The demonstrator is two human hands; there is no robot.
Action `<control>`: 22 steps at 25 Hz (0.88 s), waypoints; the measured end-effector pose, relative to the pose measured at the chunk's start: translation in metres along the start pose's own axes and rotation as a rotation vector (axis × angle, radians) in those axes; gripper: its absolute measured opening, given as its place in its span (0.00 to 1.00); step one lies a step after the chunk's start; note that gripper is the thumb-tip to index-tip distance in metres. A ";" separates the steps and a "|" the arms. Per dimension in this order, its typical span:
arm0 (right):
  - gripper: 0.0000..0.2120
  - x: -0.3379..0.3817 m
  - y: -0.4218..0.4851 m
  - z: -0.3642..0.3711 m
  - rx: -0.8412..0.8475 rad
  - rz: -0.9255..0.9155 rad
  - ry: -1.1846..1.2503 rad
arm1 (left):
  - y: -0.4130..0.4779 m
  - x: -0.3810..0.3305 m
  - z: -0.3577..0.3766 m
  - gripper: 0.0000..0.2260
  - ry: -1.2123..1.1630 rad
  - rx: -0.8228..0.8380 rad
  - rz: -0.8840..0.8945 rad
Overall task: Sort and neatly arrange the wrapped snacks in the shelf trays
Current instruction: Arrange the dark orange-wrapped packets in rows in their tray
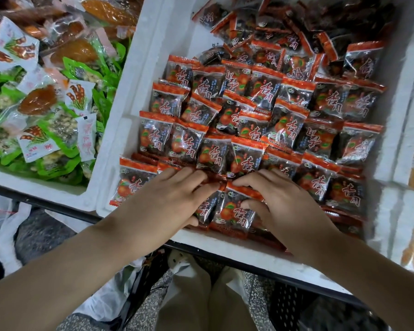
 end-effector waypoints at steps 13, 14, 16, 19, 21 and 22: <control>0.11 0.001 0.001 -0.025 -0.097 -0.314 -0.216 | 0.028 0.016 -0.030 0.20 -0.026 -0.154 -0.020; 0.12 -0.005 0.011 -0.036 -0.165 -0.303 -0.209 | 0.043 0.024 -0.036 0.20 -0.031 -0.200 -0.034; 0.13 -0.024 0.044 -0.064 -0.321 -0.237 -0.190 | 0.081 0.044 -0.047 0.18 -0.059 -0.285 -0.084; 0.15 -0.058 0.104 -0.095 -0.424 -0.070 -0.192 | 0.142 0.084 -0.050 0.19 -0.175 -0.281 -0.269; 0.19 -0.076 0.142 -0.109 -0.414 0.100 -0.171 | 0.173 0.110 -0.045 0.22 -0.288 -0.199 -0.406; 0.21 -0.082 0.157 -0.112 -0.396 0.184 -0.157 | 0.184 0.121 -0.040 0.23 -0.367 -0.149 -0.469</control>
Point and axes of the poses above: each hand's wrist, its own y-axis towards the middle knuckle, its own z-axis out of the palm, x = y × z, the point moved 4 cm from there along y, towards the middle knuckle, and after that the axes turned 2 degrees about -z, right-handed, at the moved point
